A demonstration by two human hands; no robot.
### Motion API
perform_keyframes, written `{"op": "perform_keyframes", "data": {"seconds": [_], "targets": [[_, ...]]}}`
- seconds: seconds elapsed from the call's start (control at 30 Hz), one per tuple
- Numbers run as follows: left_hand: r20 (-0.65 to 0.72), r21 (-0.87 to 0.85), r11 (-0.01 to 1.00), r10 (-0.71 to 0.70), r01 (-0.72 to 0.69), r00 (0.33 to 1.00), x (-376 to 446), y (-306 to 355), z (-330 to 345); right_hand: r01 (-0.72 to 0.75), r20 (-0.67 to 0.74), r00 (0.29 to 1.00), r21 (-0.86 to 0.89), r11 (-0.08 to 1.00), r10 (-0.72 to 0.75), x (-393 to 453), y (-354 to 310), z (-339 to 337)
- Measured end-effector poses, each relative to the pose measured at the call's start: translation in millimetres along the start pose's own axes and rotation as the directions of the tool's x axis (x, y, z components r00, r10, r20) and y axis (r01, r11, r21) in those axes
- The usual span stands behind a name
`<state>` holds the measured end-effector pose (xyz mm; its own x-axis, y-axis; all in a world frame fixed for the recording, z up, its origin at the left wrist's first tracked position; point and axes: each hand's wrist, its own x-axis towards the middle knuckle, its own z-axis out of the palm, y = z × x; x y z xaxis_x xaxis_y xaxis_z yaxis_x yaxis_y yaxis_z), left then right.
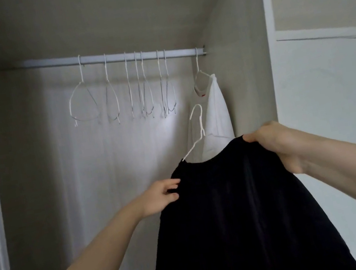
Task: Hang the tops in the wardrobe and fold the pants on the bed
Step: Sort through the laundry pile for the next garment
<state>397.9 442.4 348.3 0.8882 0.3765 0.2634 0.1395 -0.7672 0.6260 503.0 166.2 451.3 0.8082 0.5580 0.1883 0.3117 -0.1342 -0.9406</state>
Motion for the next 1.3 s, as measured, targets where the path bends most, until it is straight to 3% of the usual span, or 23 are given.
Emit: {"op": "perform_keyframes", "data": {"seconds": [0.13, 0.27, 0.33, 0.43, 0.57, 0.67, 1.03, 1.3], "targets": [[0.047, -0.185, 0.972, 0.153, -0.142, 0.987, -5.0, 61.9, 21.4, 0.12, -0.07, 0.991, 0.073, 0.99, -0.115, 7.3, -27.9, 19.3], [0.0, -0.469, 0.868, 0.186, -0.164, 0.983, -18.1, 115.9, 29.9, 0.214, -0.131, 0.973, 0.232, 0.949, -0.188, 21.9, -54.7, 36.6], [-0.117, -0.41, 0.884, 0.194, -0.225, 0.974, -18.9, 132.1, 27.6, 0.256, -0.147, 0.965, 0.37, 0.893, -0.216, 28.5, -70.2, 45.4], [-0.302, -0.11, 0.96, 0.215, -0.258, 0.929, -15.3, 136.4, 23.0, 0.317, -0.18, 0.947, 0.419, 0.851, -0.265, 46.4, -93.7, 53.8], [-0.455, 0.127, 0.986, 0.158, -0.111, 0.877, 5.9, 109.1, 6.5, 0.397, -0.227, 0.914, 0.337, 0.853, -0.336, 77.7, -118.1, 59.6], [-0.531, 0.148, 0.988, 0.12, -0.048, 0.839, 25.4, 81.4, -10.4, 0.421, -0.262, 0.9, 0.32, 0.849, -0.348, 101.2, -129.7, 63.2], [-0.554, 0.117, 0.985, 0.171, -0.126, 0.815, 108.5, 37.0, -31.8, 0.522, -0.309, 0.816, 0.033, 0.852, -0.488, 207.4, -147.5, 82.7], [-0.515, 0.118, 0.979, 0.204, -0.167, 0.833, 152.6, 18.3, -33.9, 0.405, -0.295, 0.801, -0.375, 0.834, -0.521, 259.1, -154.6, 87.2]]}}
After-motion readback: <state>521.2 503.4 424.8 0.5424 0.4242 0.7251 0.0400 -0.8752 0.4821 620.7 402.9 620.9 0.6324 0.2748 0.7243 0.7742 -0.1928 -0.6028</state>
